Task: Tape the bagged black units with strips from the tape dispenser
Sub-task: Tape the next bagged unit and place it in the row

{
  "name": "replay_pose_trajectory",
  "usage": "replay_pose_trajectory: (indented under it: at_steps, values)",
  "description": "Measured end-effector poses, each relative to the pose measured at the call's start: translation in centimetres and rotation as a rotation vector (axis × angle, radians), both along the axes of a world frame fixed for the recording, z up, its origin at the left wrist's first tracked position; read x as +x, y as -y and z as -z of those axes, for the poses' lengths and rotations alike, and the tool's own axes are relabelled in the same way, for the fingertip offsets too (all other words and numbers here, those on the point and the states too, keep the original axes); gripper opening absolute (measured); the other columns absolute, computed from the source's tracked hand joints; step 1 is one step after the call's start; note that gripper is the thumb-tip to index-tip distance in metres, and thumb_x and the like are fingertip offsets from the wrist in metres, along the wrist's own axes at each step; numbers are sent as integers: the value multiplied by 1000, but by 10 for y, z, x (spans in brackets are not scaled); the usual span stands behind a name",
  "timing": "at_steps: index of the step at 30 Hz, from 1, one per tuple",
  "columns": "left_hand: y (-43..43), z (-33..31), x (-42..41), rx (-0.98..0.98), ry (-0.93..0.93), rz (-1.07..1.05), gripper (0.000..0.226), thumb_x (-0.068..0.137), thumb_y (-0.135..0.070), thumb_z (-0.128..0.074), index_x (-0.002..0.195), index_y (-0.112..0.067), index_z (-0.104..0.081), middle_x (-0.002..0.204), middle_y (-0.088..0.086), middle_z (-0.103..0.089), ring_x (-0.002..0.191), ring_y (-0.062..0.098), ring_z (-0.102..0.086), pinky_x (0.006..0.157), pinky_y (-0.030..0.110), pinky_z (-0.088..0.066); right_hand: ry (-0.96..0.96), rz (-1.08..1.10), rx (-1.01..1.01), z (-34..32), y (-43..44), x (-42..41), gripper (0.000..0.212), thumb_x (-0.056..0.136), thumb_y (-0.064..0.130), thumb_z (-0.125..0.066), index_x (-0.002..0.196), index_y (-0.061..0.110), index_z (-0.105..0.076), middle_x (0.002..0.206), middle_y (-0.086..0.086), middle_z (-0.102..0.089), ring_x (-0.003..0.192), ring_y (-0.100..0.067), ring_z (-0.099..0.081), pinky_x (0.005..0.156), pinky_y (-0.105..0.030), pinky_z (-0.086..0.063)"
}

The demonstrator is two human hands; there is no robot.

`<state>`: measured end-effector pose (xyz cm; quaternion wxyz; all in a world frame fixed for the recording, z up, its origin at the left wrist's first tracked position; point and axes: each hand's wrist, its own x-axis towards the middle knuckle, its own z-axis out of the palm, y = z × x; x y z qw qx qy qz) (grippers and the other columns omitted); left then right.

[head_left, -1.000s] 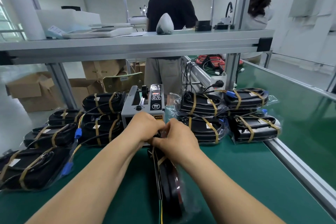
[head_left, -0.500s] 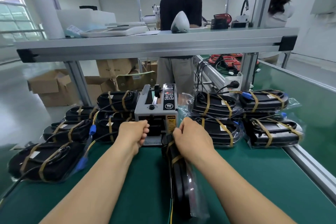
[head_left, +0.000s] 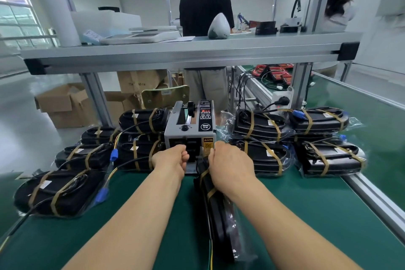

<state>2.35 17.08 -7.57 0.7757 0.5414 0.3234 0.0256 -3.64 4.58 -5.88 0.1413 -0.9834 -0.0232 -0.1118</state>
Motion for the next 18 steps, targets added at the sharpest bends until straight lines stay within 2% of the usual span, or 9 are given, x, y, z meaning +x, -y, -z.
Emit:
replay_pose_trajectory:
  at_steps: [4,6,9,11,15,18]
  values:
    - [7,-3,-8,-4,59,-72,20,87,-5,-64,70,-10,-55,57,1,-54,45,8,-46,41,18,-34,-40,-23,23,-2,5,-1,22,104,19,-40,119,10,-54,117,-9,-63,107,-31,-62,72,-34,-43]
    - [5,-5,-21,43,132,42,19,87,-8,-67,71,-11,-58,54,-1,-54,45,7,-46,44,18,-36,-62,-40,93,-1,12,-2,20,105,21,-37,111,14,-55,112,-9,-62,105,-32,-61,73,-35,-42]
    - [-5,-10,-46,161,289,396,15,89,-13,-69,74,-15,-66,56,-5,-58,46,4,-49,49,17,-42,-86,-18,341,2,21,-2,23,105,31,-33,94,18,-48,97,-10,-62,99,-33,-61,73,-33,-40]
    - [-10,-13,-56,255,339,605,18,90,-15,-68,72,-18,-69,60,-6,-58,50,4,-50,52,17,-44,-110,-36,408,5,22,-1,25,105,32,-36,91,16,-49,95,-9,-62,97,-33,-61,74,-33,-41]
    - [-10,-19,-56,500,365,707,16,90,-14,-67,75,-13,-65,57,-4,-52,50,6,-46,52,18,-42,-149,-30,435,6,20,2,32,106,37,-37,85,15,-48,87,-7,-60,85,-28,-56,72,-36,-44]
    - [-8,-19,-50,561,368,729,18,91,-12,-66,74,-12,-62,57,1,-50,47,7,-45,50,19,-43,-140,-18,413,6,19,3,33,105,40,-36,85,16,-46,85,-5,-57,82,-26,-53,69,-34,-40]
